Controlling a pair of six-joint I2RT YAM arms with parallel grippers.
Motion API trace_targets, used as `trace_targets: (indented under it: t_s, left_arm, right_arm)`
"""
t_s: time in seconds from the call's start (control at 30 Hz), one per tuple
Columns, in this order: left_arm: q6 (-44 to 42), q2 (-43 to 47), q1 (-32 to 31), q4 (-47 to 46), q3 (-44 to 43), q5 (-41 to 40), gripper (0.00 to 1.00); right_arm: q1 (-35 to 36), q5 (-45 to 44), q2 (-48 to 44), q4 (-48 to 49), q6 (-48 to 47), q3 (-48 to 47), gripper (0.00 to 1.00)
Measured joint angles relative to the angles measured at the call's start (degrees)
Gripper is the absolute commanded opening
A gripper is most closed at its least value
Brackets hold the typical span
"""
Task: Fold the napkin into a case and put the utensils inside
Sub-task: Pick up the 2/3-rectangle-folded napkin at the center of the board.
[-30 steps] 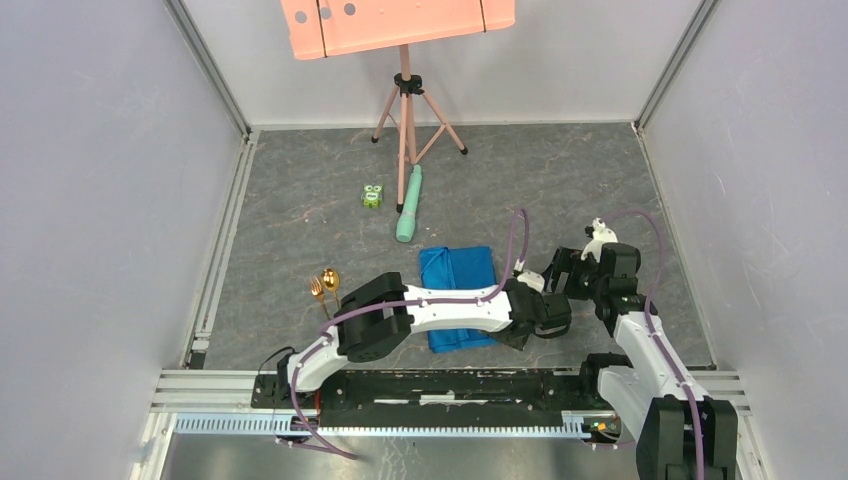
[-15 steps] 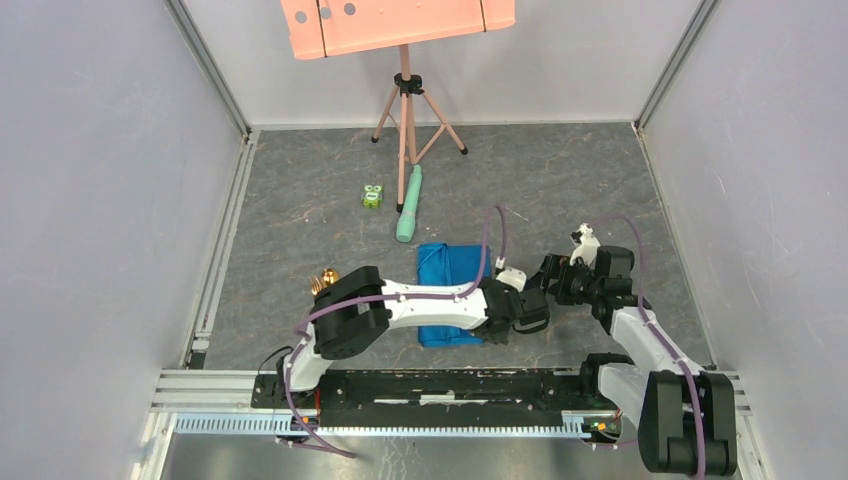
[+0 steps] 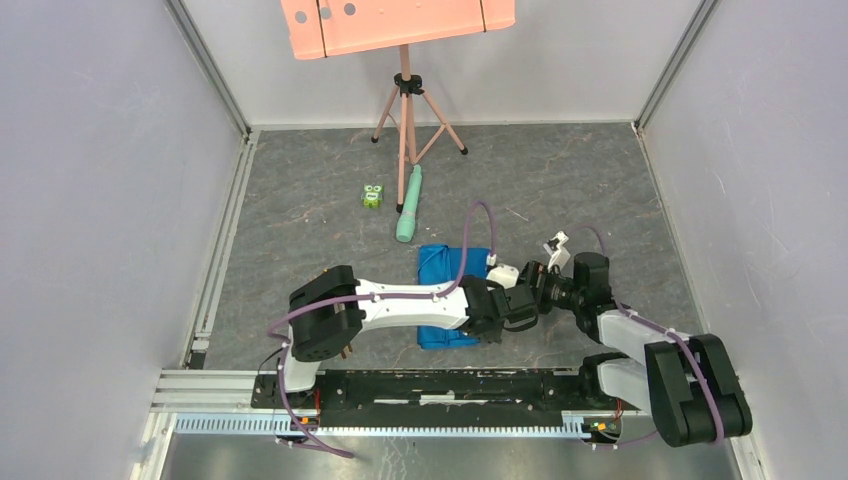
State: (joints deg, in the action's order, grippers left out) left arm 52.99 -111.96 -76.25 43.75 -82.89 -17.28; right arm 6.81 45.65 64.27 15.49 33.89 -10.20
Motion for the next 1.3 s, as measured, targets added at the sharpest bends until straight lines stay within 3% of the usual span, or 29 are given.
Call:
trace_targets:
  t_s: [0.33,0.57,0.93,1.3]
  left_arm:
    - [-0.02,2.4,0.0,-0.66,2.08,0.79,0.02]
    - [-0.02,4.24,0.0,-0.81,2.58,0.87,0.02]
    - [-0.02,4.76,0.0,-1.42,3.74,0.94,0.02]
    - [-0.02,4.76,0.0,-2.16,4.0,1.22,0.02]
  right_arm:
    - [5.64,-1.86,7.34,16.11,11.85,2.95,0.86]
    - [7.52,-4.07,11.02,21.35,15.58,2.95,0.79]
    - [8.15,-6.8,18.23,28.76,19.52,2.27,0.6]
    - [8.22,-7.34,25.81,35.8,22.82,0.68,0.54]
